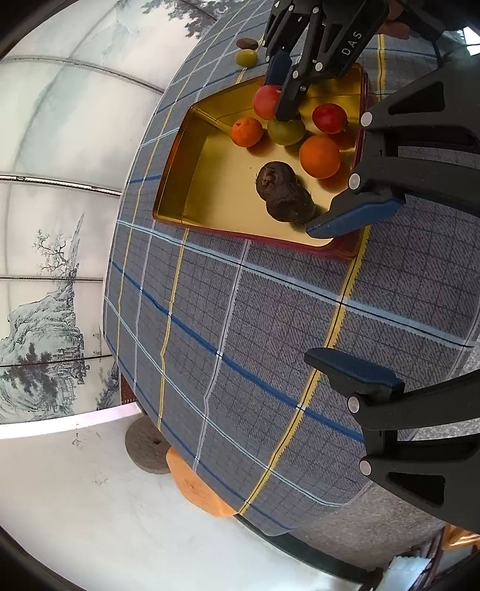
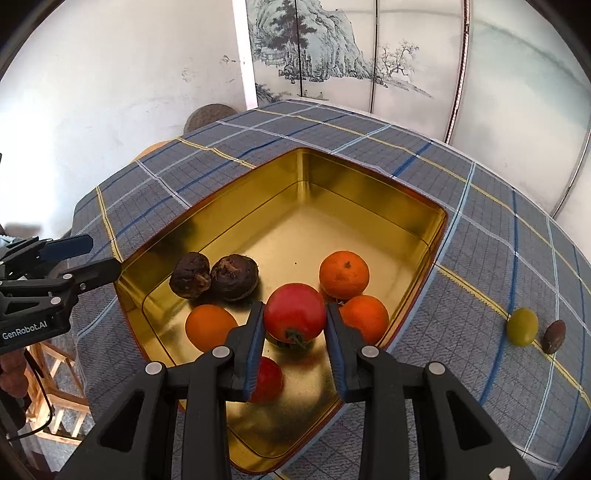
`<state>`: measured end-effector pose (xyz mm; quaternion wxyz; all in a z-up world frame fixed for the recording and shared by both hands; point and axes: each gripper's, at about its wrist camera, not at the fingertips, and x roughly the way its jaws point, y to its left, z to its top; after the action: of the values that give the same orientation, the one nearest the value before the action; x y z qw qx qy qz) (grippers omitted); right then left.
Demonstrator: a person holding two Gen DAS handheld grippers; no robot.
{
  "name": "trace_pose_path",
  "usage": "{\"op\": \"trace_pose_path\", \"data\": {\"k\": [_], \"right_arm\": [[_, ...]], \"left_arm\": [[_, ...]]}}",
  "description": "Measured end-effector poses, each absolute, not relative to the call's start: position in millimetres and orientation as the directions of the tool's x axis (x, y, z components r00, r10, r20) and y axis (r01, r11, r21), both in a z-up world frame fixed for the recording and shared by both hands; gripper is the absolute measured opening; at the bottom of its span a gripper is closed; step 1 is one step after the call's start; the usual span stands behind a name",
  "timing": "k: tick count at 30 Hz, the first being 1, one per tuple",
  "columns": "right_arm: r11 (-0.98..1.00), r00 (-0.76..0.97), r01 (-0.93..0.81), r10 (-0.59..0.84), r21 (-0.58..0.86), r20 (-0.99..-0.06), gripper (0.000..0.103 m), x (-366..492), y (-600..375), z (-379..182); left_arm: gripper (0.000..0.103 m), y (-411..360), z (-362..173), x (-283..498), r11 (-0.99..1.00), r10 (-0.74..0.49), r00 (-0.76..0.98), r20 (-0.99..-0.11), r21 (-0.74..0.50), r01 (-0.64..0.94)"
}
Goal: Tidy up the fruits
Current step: 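Lower the red tomato into the gold tin and open the right gripper, then grasp the dark red fruit with the right gripper while the left grasps the yellow-green fruit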
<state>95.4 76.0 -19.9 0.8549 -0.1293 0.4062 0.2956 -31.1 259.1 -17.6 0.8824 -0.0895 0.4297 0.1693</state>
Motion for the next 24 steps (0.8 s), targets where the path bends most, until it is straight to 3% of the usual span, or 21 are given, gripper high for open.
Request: {"op": "trace_pose_path", "data": {"k": [13, 24], "right_arm": [[0.791, 0.505, -0.612, 0.41, 0.02, -0.76, 0.033, 89.5, 73.8, -15.7], [0.815, 0.55, -0.578, 0.436, 0.052, -0.713, 0.044, 87.5, 49.3, 3.5]], "left_arm": [[0.062, 252.2, -13.7, -30.9, 0.929, 0.215, 0.578, -0.787, -0.017, -0.368], [0.062, 239.2, -7.1, -26.1, 0.938, 0.199, 0.588, -0.784, -0.021, -0.345]]}}
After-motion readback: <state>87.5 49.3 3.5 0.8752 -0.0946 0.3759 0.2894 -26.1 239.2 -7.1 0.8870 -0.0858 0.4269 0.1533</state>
